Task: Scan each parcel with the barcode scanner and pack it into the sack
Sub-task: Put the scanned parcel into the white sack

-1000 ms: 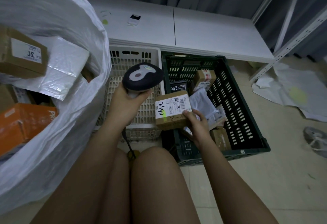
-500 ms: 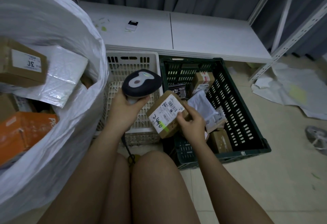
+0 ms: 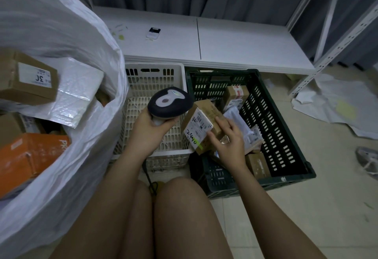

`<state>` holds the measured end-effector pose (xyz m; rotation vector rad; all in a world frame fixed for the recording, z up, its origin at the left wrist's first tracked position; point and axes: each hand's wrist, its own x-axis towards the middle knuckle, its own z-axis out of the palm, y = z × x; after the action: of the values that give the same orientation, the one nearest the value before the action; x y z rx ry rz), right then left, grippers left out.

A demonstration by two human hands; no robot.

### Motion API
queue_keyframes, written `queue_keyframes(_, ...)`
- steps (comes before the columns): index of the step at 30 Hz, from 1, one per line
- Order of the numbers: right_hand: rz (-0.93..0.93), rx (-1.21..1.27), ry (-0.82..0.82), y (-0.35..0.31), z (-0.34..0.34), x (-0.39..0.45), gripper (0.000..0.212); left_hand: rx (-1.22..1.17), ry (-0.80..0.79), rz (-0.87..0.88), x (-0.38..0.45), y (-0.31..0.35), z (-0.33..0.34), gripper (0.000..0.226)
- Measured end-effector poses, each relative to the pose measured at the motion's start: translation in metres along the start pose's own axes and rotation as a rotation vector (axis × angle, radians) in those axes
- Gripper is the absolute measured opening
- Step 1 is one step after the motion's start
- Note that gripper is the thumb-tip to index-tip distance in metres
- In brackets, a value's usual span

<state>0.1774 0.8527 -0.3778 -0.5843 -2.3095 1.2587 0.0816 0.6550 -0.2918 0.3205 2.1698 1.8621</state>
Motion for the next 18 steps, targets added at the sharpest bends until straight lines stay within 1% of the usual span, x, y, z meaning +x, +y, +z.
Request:
queue_keyframes(3, -0.017, 0.036, -0.029, 0.001, 0.002, -0.005, 0.048, 0.015, -0.004, 0.002, 0.0, -0.002, 0.0, 0.051)
queue_keyframes(6, 0.063, 0.056, -0.106, -0.001, 0.001, -0.006, 0.058, 0.022, -0.005, 0.001, -0.001, -0.003, 0.0, 0.05)
queue_keyframes(8, 0.107, 0.092, -0.094, -0.003, -0.001, -0.002, 0.059, 0.022, -0.01, 0.006, -0.002, -0.002, 0.001, 0.05)
queue_keyframes(11, 0.19, 0.215, -0.033, -0.007, -0.009, 0.014, 0.055, 0.002, -0.037, 0.011, -0.004, -0.001, 0.004, 0.047)
queue_keyframes(14, 0.296, 0.388, -0.03, -0.015, -0.018, 0.028, 0.046, -0.012, -0.102, 0.006, -0.004, -0.001, 0.006, 0.045)
queue_keyframes(18, 0.309, 0.425, -0.069, -0.017, -0.022, 0.036, 0.046, 0.043, -0.218, 0.008, -0.001, -0.006, 0.007, 0.049)
